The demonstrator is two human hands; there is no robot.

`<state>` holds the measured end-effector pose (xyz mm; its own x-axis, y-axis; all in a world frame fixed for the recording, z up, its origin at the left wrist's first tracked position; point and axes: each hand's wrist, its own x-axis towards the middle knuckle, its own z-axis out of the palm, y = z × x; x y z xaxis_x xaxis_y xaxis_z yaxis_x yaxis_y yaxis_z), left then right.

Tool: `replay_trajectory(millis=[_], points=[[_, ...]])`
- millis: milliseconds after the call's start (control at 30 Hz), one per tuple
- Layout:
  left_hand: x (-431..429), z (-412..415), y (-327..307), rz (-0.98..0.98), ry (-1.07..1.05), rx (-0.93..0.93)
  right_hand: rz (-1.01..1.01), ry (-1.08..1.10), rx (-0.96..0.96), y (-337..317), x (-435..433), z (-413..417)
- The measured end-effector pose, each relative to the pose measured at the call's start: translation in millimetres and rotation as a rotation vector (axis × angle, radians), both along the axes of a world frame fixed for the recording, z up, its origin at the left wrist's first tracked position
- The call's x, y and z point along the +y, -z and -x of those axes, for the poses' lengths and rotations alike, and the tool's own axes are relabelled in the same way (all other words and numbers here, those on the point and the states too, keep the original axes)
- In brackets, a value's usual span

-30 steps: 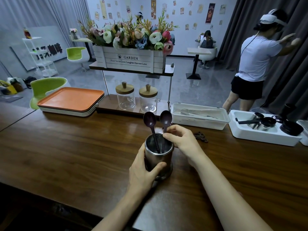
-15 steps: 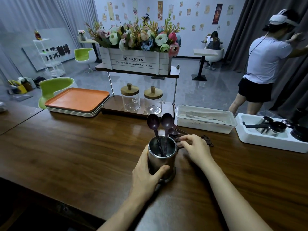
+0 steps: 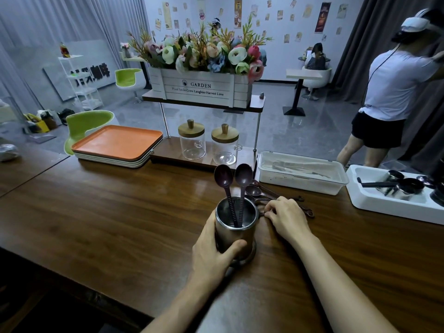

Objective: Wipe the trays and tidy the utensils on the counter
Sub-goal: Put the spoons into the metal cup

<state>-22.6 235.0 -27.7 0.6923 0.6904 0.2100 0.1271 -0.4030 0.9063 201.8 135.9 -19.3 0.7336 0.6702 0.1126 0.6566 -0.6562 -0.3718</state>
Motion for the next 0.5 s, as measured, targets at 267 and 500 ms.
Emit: replay_trajectory(millis=[267,500], points=[[0,0,0,-0.001,-0.001,0.008,-0.102,-0.039,-0.054,-7,-1,5],[0,1,-1,0.001,0.000,0.004,-0.202,0.016,0.201,-25,0,12]])
